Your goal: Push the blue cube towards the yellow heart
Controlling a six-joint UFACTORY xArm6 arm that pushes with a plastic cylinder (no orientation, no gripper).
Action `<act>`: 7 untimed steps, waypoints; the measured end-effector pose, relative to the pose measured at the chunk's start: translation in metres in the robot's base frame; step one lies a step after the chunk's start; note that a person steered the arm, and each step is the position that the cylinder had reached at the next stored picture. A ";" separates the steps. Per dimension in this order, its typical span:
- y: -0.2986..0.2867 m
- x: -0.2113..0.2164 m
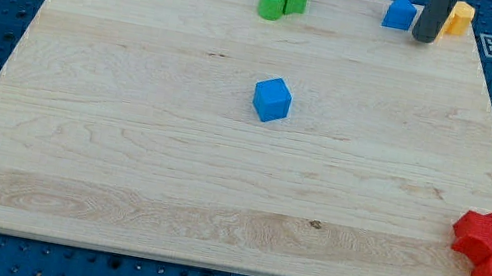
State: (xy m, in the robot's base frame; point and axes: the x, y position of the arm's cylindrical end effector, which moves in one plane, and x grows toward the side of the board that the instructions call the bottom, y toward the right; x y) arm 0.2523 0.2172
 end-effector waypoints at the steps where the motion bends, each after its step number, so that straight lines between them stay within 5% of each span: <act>1: 0.000 -0.010; 2: 0.002 0.000; 4: 0.004 0.089; 7: -0.199 0.111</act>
State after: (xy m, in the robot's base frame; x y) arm 0.3633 0.0181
